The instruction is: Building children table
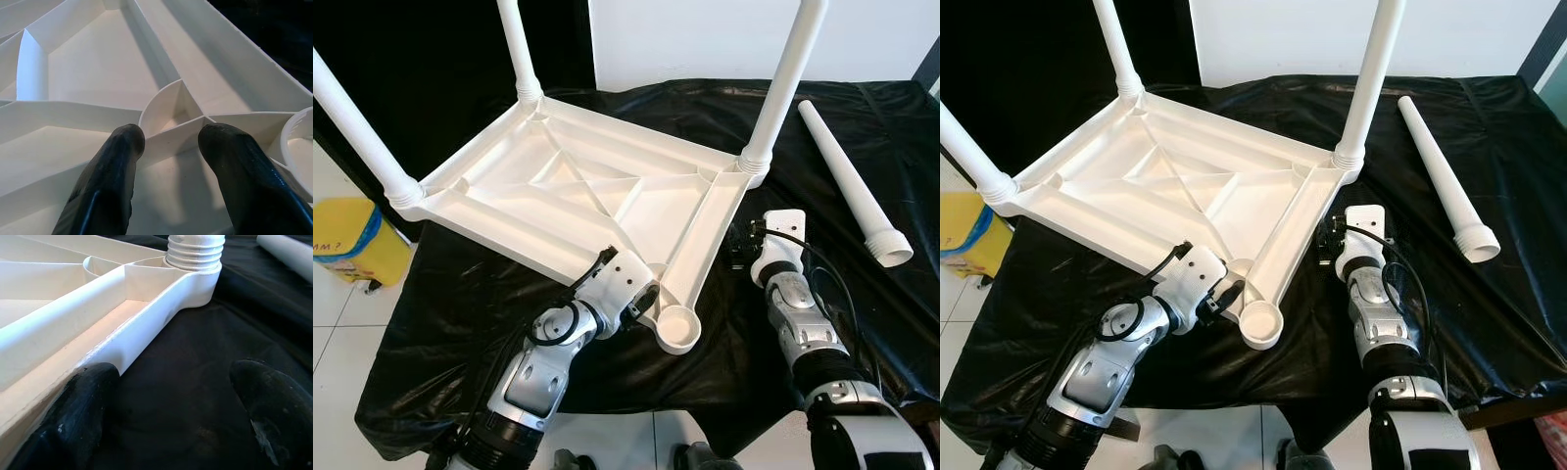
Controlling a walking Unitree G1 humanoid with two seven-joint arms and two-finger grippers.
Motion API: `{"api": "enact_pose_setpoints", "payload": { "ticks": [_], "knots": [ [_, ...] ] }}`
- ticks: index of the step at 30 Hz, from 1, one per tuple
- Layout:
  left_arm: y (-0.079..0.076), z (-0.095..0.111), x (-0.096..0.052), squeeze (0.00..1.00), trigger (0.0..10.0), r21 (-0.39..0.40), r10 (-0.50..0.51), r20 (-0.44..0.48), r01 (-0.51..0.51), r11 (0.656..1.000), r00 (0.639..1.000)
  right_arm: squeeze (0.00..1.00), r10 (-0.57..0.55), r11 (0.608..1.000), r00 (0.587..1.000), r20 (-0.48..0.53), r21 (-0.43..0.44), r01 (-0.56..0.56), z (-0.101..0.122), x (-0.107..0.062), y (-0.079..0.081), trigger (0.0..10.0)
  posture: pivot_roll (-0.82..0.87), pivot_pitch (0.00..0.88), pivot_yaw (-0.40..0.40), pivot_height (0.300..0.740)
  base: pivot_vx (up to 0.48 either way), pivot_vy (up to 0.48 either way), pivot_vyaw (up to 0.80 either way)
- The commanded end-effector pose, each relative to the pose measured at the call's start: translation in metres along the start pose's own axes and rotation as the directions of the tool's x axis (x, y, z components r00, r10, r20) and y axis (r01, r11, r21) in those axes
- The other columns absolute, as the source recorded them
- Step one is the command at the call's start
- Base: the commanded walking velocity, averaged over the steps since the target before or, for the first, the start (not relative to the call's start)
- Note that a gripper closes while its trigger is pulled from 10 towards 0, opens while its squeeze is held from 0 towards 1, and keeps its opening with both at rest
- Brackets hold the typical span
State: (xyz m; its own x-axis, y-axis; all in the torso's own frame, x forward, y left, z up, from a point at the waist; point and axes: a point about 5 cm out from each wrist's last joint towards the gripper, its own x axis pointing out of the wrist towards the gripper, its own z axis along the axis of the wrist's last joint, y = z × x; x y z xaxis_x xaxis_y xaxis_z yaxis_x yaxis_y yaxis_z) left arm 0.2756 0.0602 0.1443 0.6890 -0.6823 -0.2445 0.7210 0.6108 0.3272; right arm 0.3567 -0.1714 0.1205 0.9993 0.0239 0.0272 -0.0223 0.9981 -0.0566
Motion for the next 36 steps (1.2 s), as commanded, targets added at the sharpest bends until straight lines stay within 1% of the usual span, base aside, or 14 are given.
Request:
{"api": "enact_pose_setpoints", "payload": {
  "ticks": [1, 6, 7, 11, 14, 15, 16, 18, 20, 25, 29, 32, 35, 36],
  "knots": [
    [-0.041, 0.016, 0.012, 0.0, 10.0, -0.02, -0.215, 0.077, 0.217, 0.976, 0.974, 0.0, 0.246, 0.969, 0.968, 0.046, 0.003, -0.246, 0.01, 0.005, 0.053, 10.0, -0.17, 0.12, 0.021, 0.74, 0.0, 0.0, 0.0],
    [-0.042, 0.016, 0.012, 0.0, 10.0, -0.022, -0.215, 0.077, 0.217, 0.976, 0.974, 0.0, 0.222, 0.975, 0.974, 0.042, 0.003, -0.223, 0.009, 0.005, 0.05, 10.0, -0.17, 0.118, 0.02, 0.74, 0.0, 0.0, 0.0],
    [-0.042, 0.016, 0.013, 0.0, 10.0, -0.027, -0.211, 0.079, 0.213, 0.977, 0.974, 0.0, 0.159, 0.987, 0.986, 0.044, -0.007, -0.158, 0.006, 0.004, 0.041, 10.0, -0.18, 0.116, 0.021, 0.74, 0.0, 0.0, 0.0],
    [-0.04, 0.016, 0.013, 0.0, 10.0, -0.028, -0.199, 0.08, 0.202, 0.979, 0.977, 0.0, 0.099, 0.995, 0.993, 0.058, -0.01, -0.099, 0.005, 0.001, 0.033, 10.0, -0.18, 0.116, 0.024, 0.74, 0.0, 0.0, 0.0],
    [-0.022, 0.02, 0.021, 0.0, 10.0, -0.046, -0.055, 0.096, 0.06, 0.997, 0.994, 0.0, -0.055, 0.998, 0.992, 0.118, -0.017, 0.057, 0.005, -0.011, 0.012, 10.0, -0.2, 0.12, 0.035, 0.74, 0.0, 0.0, 0.0],
    [-0.022, 0.02, 0.021, 0.0, 10.0, -0.046, -0.055, 0.096, 0.06, 0.997, 0.994, 0.0, -0.055, 0.998, 0.992, 0.118, -0.017, 0.057, 0.005, -0.011, 0.012, 10.0, -0.2, 0.12, 0.035, 0.74, 0.0, 0.0, 0.0],
    [-0.007, 0.023, 0.025, 0.0, 10.0, -0.067, 0.03, 0.108, -0.023, 0.997, 0.994, 0.0, -0.131, 0.991, 0.981, 0.145, -0.018, 0.135, 0.006, -0.017, 0.002, 10.0, -0.22, 0.122, 0.043, 0.74, 0.0, 0.0, 0.0],
    [-0.007, 0.023, 0.025, 0.0, 10.0, -0.067, 0.03, 0.108, -0.023, 0.997, 0.994, 0.0, -0.131, 0.991, 0.981, 0.145, -0.018, 0.135, 0.006, -0.017, 0.002, 10.0, -0.22, 0.122, 0.043, 0.74, 0.0, 0.0, 0.0],
    [0.012, 0.029, 0.028, 0.0, 10.0, -0.077, 0.111, 0.129, -0.102, 0.992, 0.985, 0.0, -0.239, 0.969, 0.954, 0.183, -0.015, 0.246, 0.008, -0.028, -0.012, 10.0, -0.24, 0.119, 0.047, 0.74, 0.0, 0.0, 0.0],
    [0.023, 0.035, 0.031, 0.0, 10.0, -0.029, 0.08, 0.148, -0.076, 0.997, 0.986, 0.0, -0.328, 0.942, 0.921, 0.212, -0.004, 0.336, 0.007, -0.04, -0.024, 10.0, -0.24, 0.115, 0.046, 0.74, 0.0, 0.0, 0.0],
    [0.021, 0.04, 0.033, 0.0, 10.0, 0.008, 0.016, 0.174, -0.017, 1.0, 0.985, 0.0, -0.401, 0.914, 0.887, 0.23, 0.033, 0.404, 0.007, -0.048, -0.032, 10.0, -0.25, 0.11, 0.044, 0.74, 0.0, 0.0, 0.0],
    [0.017, 0.045, 0.035, 0.0, 10.0, 0.033, -0.031, 0.196, 0.025, 0.999, 0.98, 0.0, -0.466, 0.885, 0.858, 0.216, 0.107, 0.454, 0.005, -0.054, -0.038, 10.0, -0.25, 0.107, 0.045, 0.74, 0.0, 0.0, 0.0],
    [0.012, 0.052, 0.038, 0.0, 10.0, 0.029, -0.063, 0.228, 0.058, 0.998, 0.972, 0.0, -0.563, 0.818, 0.811, 0.16, 0.252, 0.518, 0.0, -0.063, -0.045, 10.0, -0.26, 0.098, 0.057, 0.74, 0.0, 0.0, 0.0],
    [0.012, 0.052, 0.038, 0.0, 10.0, 0.029, -0.063, 0.228, 0.058, 0.998, 0.972, 0.0, -0.563, 0.818, 0.811, 0.16, 0.252, 0.518, 0.0, -0.063, -0.045, 10.0, -0.26, 0.098, 0.057, 0.74, 0.0, 0.0, 0.0]
  ]
}}
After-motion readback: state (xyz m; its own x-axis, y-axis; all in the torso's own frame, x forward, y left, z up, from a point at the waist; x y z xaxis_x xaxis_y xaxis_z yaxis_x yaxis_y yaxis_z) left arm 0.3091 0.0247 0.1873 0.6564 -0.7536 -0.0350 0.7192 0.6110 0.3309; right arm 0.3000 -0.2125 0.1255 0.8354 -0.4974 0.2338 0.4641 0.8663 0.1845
